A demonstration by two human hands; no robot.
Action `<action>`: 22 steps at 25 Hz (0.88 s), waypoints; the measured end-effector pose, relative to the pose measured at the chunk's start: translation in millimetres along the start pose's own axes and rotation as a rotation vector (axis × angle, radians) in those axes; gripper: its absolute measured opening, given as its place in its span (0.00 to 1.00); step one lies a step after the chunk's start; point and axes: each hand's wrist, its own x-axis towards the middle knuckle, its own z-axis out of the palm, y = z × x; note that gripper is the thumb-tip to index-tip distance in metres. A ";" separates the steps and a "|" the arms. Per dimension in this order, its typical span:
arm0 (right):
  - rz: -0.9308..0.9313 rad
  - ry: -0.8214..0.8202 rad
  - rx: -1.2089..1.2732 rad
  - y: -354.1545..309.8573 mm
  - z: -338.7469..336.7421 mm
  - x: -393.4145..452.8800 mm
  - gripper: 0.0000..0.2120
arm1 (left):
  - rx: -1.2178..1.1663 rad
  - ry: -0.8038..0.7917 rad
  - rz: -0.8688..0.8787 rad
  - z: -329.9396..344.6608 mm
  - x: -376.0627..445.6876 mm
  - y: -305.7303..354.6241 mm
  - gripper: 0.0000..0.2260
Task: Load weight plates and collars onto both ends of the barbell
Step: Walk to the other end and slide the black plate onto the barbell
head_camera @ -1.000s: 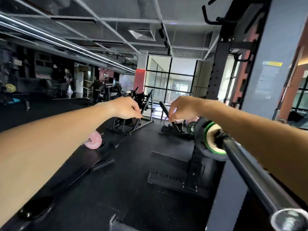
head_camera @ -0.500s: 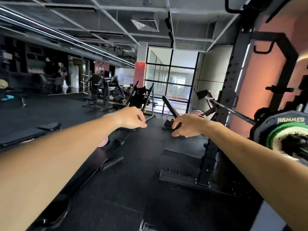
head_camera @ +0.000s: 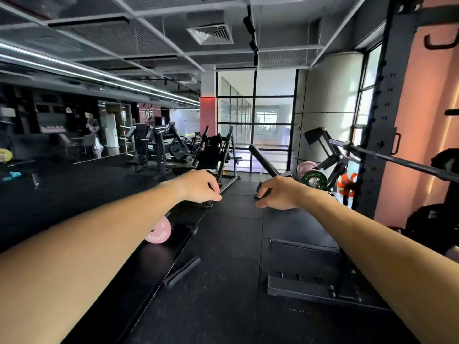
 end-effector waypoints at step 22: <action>0.339 0.074 0.058 150.0 79.6 628.2 0.14 | -0.068 -0.143 0.275 83.6 658.8 -266.7 0.08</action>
